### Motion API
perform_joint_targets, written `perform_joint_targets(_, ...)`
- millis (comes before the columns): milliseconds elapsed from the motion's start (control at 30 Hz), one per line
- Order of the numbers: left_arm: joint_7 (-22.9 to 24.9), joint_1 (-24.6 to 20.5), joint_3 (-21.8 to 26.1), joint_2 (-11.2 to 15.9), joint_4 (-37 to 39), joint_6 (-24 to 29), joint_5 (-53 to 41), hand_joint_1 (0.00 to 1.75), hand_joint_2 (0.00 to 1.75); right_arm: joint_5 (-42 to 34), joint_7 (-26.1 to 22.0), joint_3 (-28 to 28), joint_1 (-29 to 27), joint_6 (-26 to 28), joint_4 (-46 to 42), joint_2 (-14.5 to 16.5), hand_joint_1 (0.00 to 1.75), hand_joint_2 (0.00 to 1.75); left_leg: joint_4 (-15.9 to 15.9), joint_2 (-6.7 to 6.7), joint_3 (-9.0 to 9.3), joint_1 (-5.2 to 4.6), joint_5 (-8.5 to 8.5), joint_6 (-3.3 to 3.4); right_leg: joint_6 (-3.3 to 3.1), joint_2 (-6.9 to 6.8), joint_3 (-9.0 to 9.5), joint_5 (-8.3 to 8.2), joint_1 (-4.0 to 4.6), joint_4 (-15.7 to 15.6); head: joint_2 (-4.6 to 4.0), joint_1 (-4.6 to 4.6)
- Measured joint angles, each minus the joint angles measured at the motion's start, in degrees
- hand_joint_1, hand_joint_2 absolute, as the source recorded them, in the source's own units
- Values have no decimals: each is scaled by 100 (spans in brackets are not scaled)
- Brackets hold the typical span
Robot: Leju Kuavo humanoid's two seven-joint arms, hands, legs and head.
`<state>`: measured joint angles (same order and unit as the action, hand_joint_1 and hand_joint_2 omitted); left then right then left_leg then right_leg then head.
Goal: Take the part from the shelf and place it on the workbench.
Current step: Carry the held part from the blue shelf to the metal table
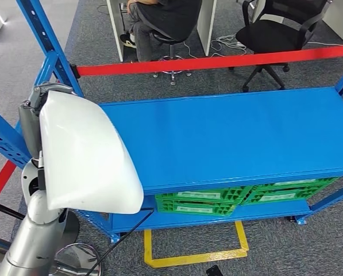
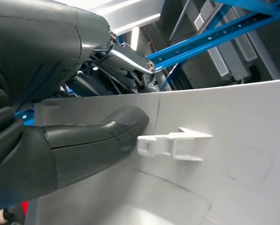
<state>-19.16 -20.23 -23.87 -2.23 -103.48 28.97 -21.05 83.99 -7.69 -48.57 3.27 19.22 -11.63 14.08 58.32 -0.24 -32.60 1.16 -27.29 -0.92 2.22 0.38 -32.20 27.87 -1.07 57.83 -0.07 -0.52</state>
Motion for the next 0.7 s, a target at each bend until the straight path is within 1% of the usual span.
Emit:
perform_joint_targets(100, -113, 81, -18, -26, -49, 43, 281, 175, 175, -39, 15, -1, 0, 9, 0, 3, 0, 175, 0, 0, 0, 0, 0, 0, 0, 1, 0, 0, 0, 0, 0, 0)
perform_joint_targets(233, -384, 377, -76, -46, -165, 154, 528, 175, 175, -101, 25, -9, -2, 27, 0, 4, 0, 175, 0, 1, -1, 0, -1, 0, -1, 2, 0, 2, 0, 0, 0, 1)
perform_joint_targets(500, -948, 1413, -129, -39, -588, 551, 418, 175, 175, -290, 47, -72, -12, 109, 0, 16, 0, 175, -1, 2, -1, 0, -7, 0, 1, 4, -3, 5, 0, -2, 0, 1)
perform_joint_targets(600, -1069, 1731, -188, -34, -724, 618, 326, 175, 175, -339, 43, -114, -18, 126, 0, 33, 0, 175, 36, 1, -8, -14, -29, 61, 35, -1, 7, -7, -27, -23, 0, -2)
perform_joint_targets(667, -1113, 1872, -236, -29, -798, 639, 285, 175, 175, -361, 39, -143, -21, 128, 0, 42, 0, 175, 39, 0, -9, -30, -21, 112, 76, -3, 22, -28, -41, -49, 0, -4)
perform_joint_targets(700, -1127, 1923, -255, -29, -833, 646, 267, 175, 175, -366, 37, -154, -22, 129, 0, 45, 0, 175, -2, 2, 2, -26, 10, 140, 98, -3, 30, -35, -41, -62, 0, -3)
